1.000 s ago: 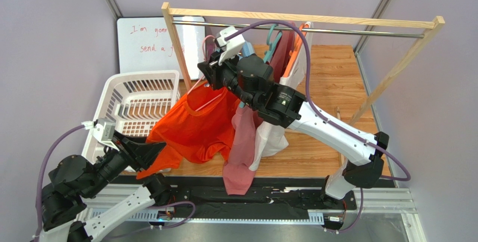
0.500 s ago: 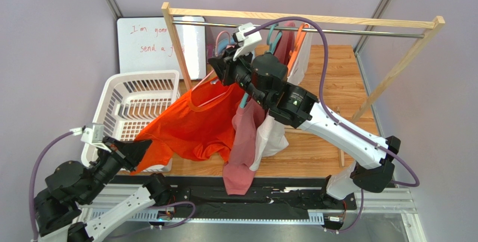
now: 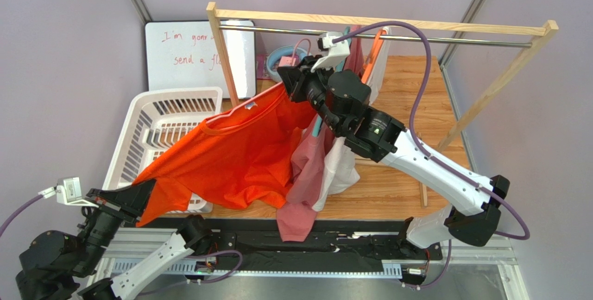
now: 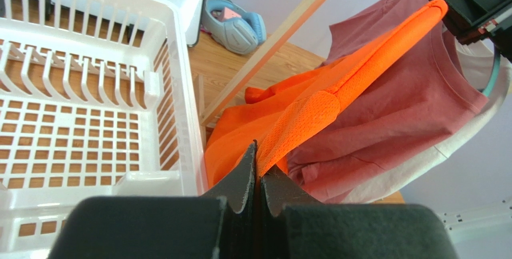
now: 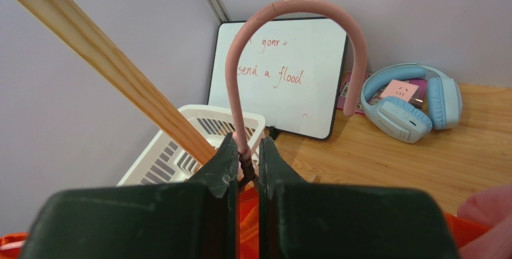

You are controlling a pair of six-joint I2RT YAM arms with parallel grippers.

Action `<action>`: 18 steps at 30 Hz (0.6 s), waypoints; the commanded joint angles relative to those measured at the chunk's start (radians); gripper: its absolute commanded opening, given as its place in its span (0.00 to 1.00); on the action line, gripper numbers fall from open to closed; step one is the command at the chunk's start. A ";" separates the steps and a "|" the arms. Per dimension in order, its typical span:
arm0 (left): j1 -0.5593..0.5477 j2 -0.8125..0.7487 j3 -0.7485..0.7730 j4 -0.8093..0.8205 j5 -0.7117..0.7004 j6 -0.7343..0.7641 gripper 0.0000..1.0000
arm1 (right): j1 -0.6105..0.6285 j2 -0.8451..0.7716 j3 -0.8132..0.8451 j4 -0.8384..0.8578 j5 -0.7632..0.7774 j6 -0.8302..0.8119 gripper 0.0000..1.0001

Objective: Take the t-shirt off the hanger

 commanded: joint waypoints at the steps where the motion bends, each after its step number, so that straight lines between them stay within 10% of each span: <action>1: -0.001 -0.064 0.032 -0.042 -0.069 -0.004 0.00 | -0.045 -0.078 -0.039 0.105 0.078 0.093 0.00; 18: -0.001 0.140 -0.086 0.158 0.084 0.050 0.00 | -0.070 -0.079 -0.010 0.035 -0.315 0.298 0.00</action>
